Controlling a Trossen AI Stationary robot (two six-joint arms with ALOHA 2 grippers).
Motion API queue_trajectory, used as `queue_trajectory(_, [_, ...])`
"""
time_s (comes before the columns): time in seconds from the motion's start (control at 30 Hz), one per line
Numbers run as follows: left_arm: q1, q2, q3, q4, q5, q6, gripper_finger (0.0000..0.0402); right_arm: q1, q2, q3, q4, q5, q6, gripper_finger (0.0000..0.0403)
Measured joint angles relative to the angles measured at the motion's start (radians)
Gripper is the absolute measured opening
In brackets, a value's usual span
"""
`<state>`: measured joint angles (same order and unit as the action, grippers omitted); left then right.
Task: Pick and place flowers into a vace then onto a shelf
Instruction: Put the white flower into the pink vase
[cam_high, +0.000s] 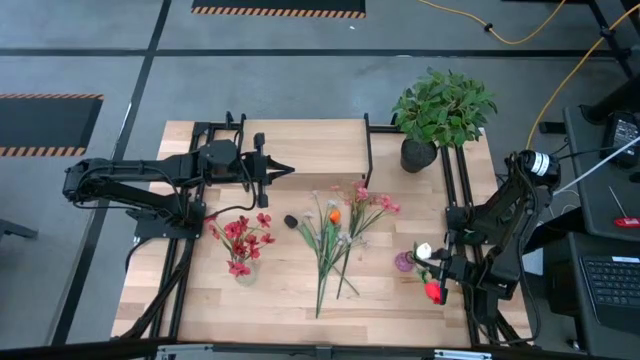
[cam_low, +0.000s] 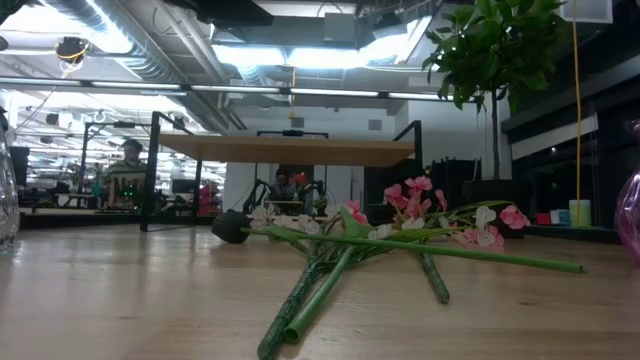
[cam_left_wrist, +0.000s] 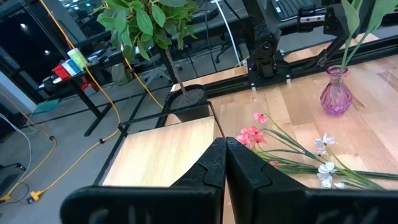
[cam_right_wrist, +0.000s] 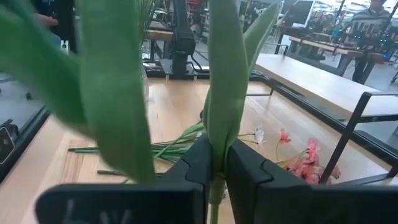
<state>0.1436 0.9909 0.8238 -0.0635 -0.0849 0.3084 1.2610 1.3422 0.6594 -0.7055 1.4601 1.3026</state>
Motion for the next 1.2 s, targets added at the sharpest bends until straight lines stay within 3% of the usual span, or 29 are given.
queue_trajectory(0.23, [0.000,0.000,0.000,0.000,0.000,0.000,0.0006,0.000,0.000,0.000,0.000,-0.024,0.005,0.0057])
queue_trajectory(0.67, [0.000,0.000,0.000,0.000,0.000,-0.010,0.0006,0.000,-0.035,0.000,-0.032,-0.083,-0.003,0.0150])
queue_trajectory(0.83, [0.000,0.000,0.000,0.000,0.000,-0.009,0.0006,0.000,-0.094,0.000,-0.036,-0.183,-0.005,0.0157])
queue_trajectory(1.2, [0.000,0.000,0.000,0.000,0.000,-0.009,0.0006,0.000,-0.220,0.000,-0.047,-0.302,-0.125,0.0158])
